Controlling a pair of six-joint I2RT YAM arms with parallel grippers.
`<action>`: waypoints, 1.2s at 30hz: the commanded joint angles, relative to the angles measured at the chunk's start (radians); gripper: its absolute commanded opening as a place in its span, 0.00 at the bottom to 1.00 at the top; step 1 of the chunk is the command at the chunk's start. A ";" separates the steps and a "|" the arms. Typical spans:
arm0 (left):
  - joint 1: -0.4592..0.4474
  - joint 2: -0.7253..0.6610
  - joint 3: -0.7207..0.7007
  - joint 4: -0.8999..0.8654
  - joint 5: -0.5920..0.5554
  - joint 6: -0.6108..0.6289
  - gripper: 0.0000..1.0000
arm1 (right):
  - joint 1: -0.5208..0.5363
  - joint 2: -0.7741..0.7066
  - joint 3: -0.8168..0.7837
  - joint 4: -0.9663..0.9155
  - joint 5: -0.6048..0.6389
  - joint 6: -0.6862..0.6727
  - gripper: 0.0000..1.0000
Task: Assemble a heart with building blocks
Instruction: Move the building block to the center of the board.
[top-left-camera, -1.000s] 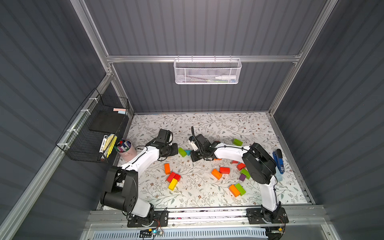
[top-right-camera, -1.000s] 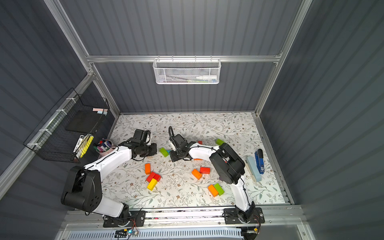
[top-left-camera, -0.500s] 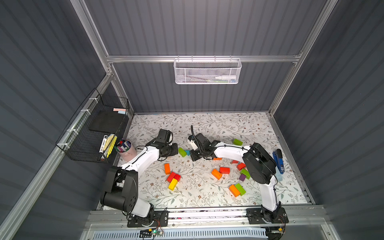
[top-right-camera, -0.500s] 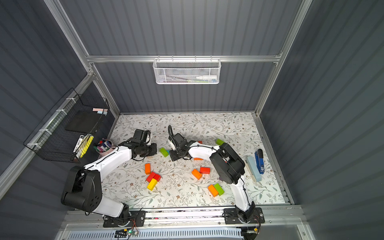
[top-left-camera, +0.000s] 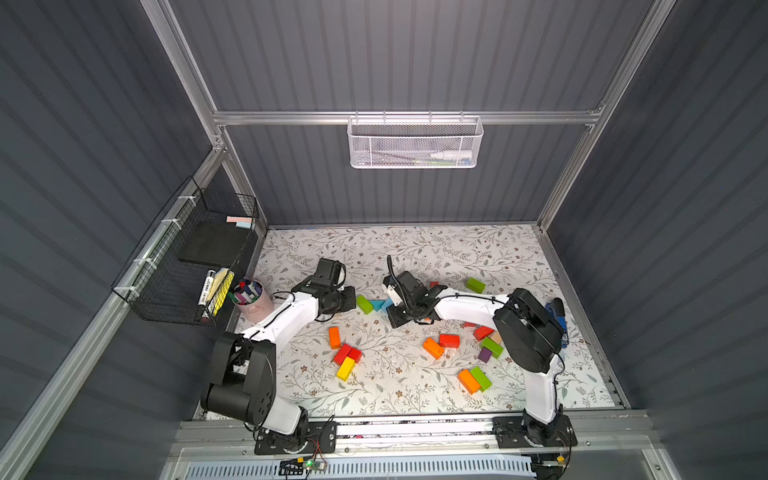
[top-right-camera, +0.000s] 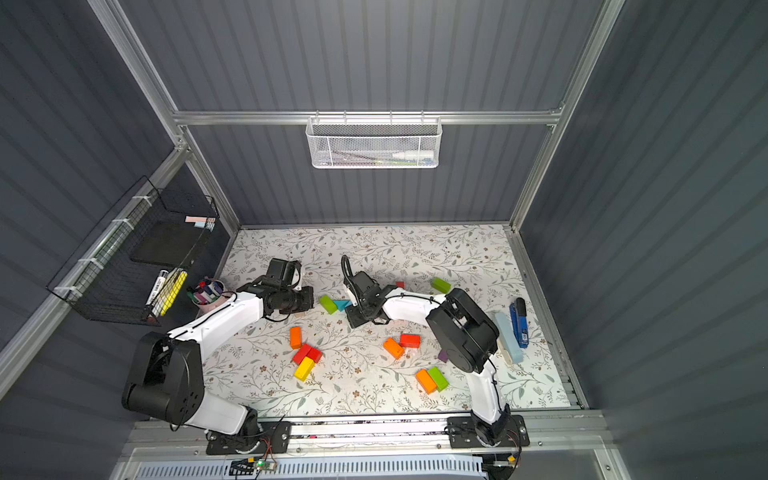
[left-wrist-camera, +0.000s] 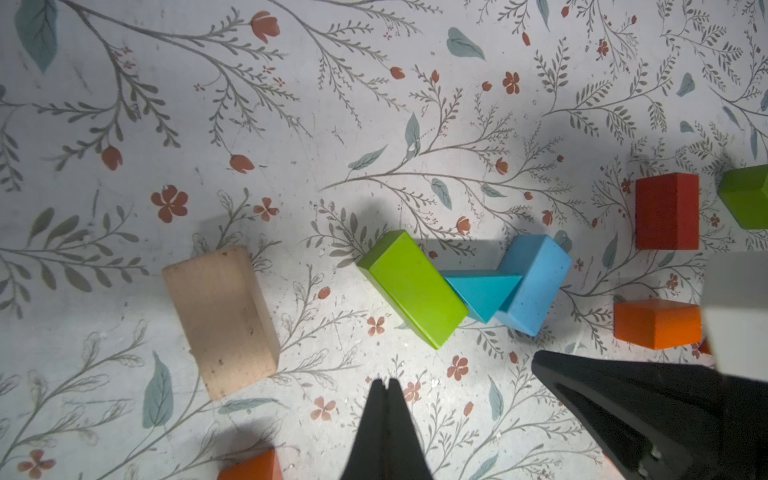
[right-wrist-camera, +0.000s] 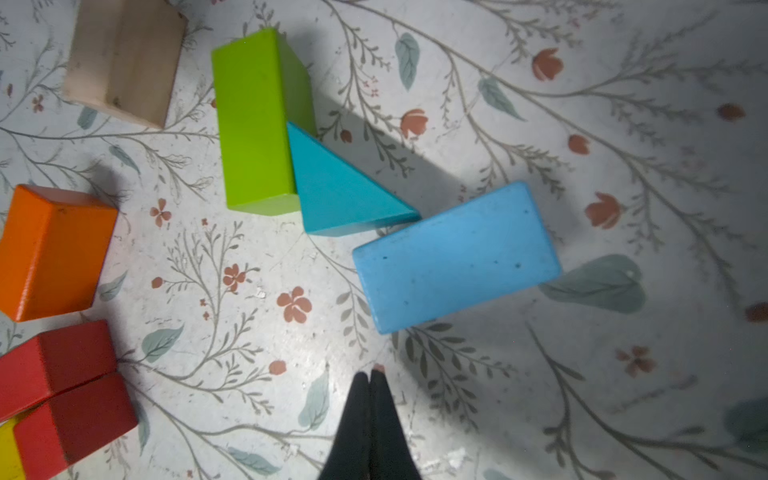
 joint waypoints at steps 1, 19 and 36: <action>0.004 -0.034 0.010 -0.018 -0.013 0.020 0.03 | -0.012 0.021 0.032 -0.041 0.030 -0.005 0.00; 0.007 -0.040 0.007 -0.021 -0.022 0.021 0.03 | -0.032 0.087 0.125 -0.053 0.011 -0.007 0.00; 0.010 -0.033 -0.006 -0.003 -0.004 0.019 0.03 | -0.059 0.070 0.091 -0.057 0.033 -0.021 0.00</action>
